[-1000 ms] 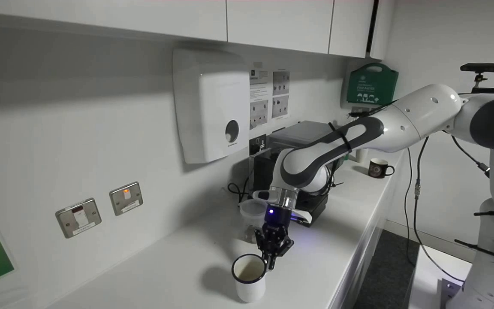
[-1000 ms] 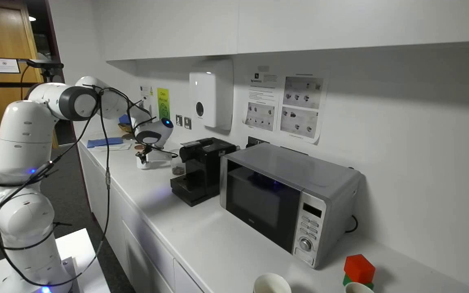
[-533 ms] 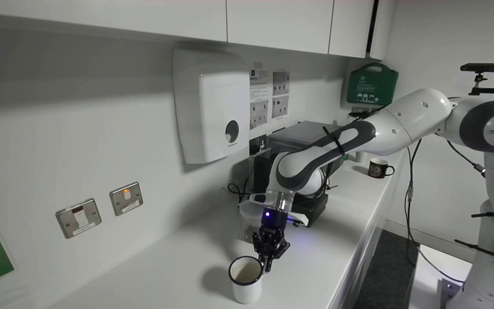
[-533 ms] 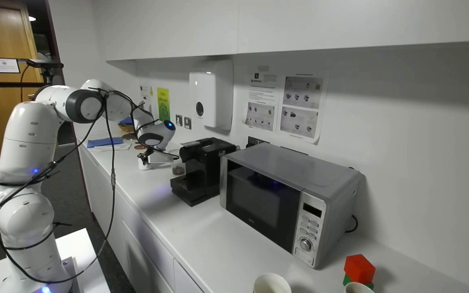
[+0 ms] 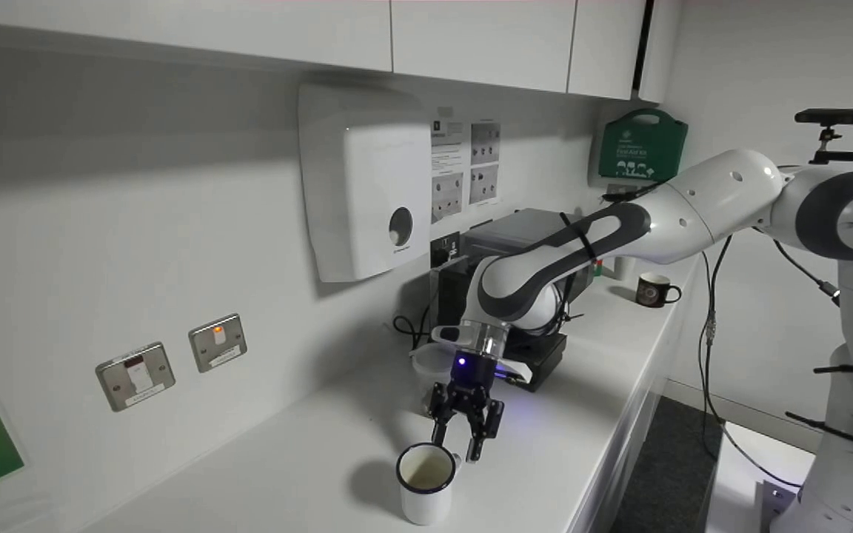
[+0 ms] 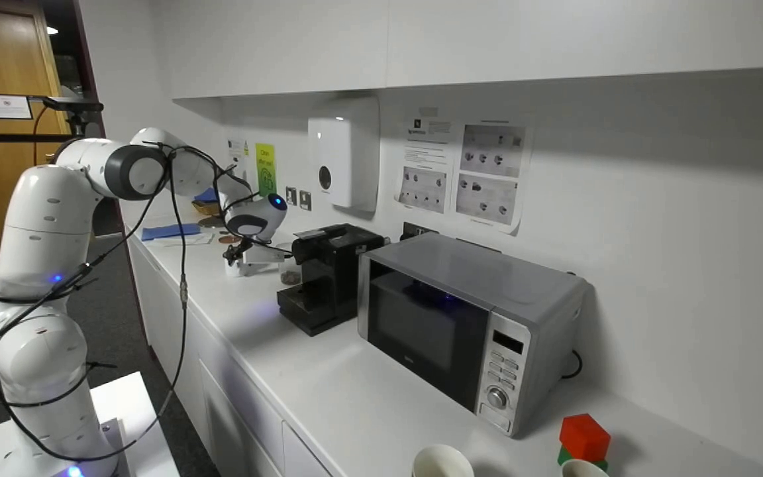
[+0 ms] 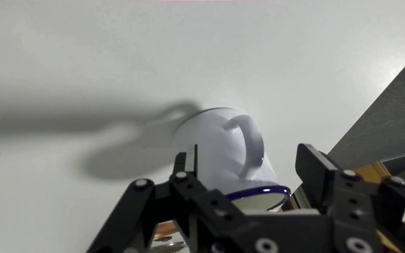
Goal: Take the mug from the coffee maker and put it on the counter, and pour the content from the transparent cup into the mug
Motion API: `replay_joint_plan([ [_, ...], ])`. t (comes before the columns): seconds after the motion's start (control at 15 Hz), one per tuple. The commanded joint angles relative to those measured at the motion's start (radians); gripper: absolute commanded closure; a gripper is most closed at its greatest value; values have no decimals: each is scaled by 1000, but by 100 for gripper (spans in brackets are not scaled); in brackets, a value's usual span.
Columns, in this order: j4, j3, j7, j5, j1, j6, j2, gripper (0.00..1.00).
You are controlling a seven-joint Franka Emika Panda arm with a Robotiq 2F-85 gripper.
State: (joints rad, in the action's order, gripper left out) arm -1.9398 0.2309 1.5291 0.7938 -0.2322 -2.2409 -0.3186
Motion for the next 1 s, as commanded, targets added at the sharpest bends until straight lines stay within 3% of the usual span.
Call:
replay_joint_plan([
  [0.0,-85,21,5,-3,27,-8,123,0],
  [0.33,-200,13,-59,-17,8,-26,285,0],
  [0.67,-331,16,-322,-87,-21,-171,447,0],
  [0.93,-364,26,-557,-140,-28,-293,497,0],
])
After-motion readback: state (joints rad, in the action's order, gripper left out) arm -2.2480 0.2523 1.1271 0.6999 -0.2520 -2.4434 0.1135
